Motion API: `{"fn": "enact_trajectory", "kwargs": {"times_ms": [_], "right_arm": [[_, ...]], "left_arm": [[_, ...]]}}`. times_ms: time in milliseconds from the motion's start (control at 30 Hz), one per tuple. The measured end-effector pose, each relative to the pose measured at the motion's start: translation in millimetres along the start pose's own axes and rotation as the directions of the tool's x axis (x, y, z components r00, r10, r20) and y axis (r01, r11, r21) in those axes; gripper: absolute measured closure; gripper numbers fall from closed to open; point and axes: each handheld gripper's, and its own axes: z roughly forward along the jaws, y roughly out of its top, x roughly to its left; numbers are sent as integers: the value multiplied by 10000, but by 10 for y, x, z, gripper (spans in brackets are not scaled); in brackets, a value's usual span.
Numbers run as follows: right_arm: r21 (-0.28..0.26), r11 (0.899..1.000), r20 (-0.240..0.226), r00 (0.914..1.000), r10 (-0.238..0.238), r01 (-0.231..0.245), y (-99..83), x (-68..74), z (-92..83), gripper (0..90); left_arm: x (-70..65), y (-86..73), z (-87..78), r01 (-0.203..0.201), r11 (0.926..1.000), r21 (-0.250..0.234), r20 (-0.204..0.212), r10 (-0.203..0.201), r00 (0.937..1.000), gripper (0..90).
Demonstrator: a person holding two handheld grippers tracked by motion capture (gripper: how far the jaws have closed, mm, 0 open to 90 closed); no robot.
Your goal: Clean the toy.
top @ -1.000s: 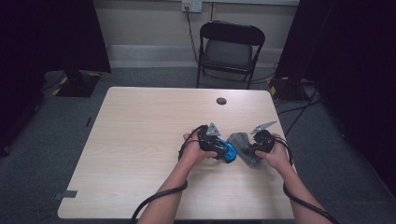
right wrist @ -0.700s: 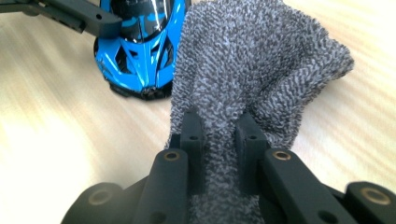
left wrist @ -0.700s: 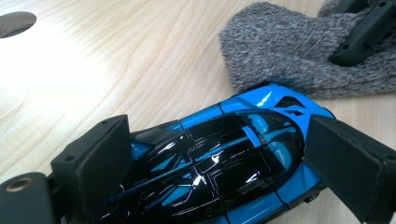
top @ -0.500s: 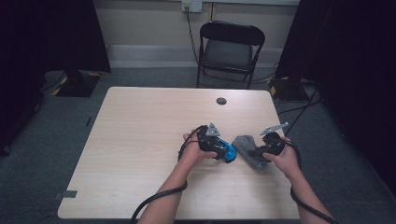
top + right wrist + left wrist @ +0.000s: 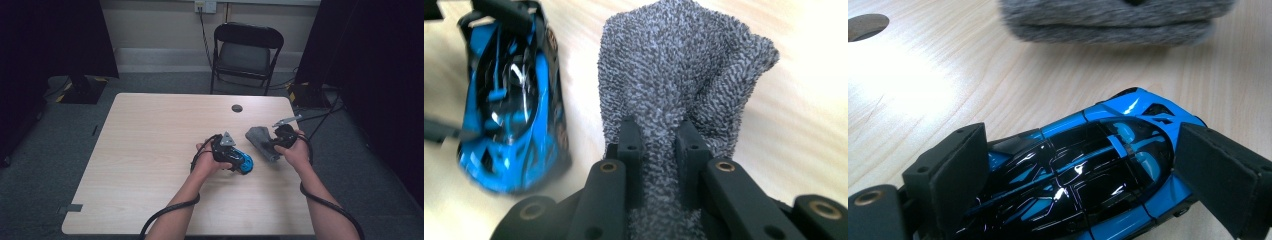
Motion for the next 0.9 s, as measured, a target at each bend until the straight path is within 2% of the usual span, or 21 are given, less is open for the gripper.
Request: {"fn": "enact_trajectory", "kwargs": {"times_ms": [200, 433, 533, 567, 633, 767, 900], "right_arm": [[249, 9989, -76, 9992, -386, 387, 233, 74, 284, 774], [328, 9958, -436, 9955, -843, 857, 442, 291, 582, 771], [477, 9920, -768, 9906, -1132, 1171, 486, 391, 711, 763], [537, 9900, -756, 9891, -1265, 1307, 495, 426, 746, 756], [662, 9861, -662, 9867, -1481, 1525, 495, 475, 798, 751], [673, 9864, -614, 9873, -1462, 1502, 489, 475, 812, 749], [597, 9841, -523, 9850, -1645, 1675, 470, 488, 818, 753]], "left_arm": [[-14, -9, 10, 106, 9999, -134, 25, -105, 9999, 74], [-15, -6, 11, 81, 9999, -110, 53, -81, 10000, 73], [-21, -4, 15, 147, 9998, -147, 55, -146, 9999, 73], [-13, -5, 11, 57, 9999, -111, 53, -57, 10000, 73], [-11, -16, 12, 119, 9997, -199, 34, -118, 9999, 72], [-15, -15, 13, 139, 9997, -201, 11, -139, 9999, 71], [-14, -16, 14, 142, 9997, -211, 5, -142, 9999, 71]]}}
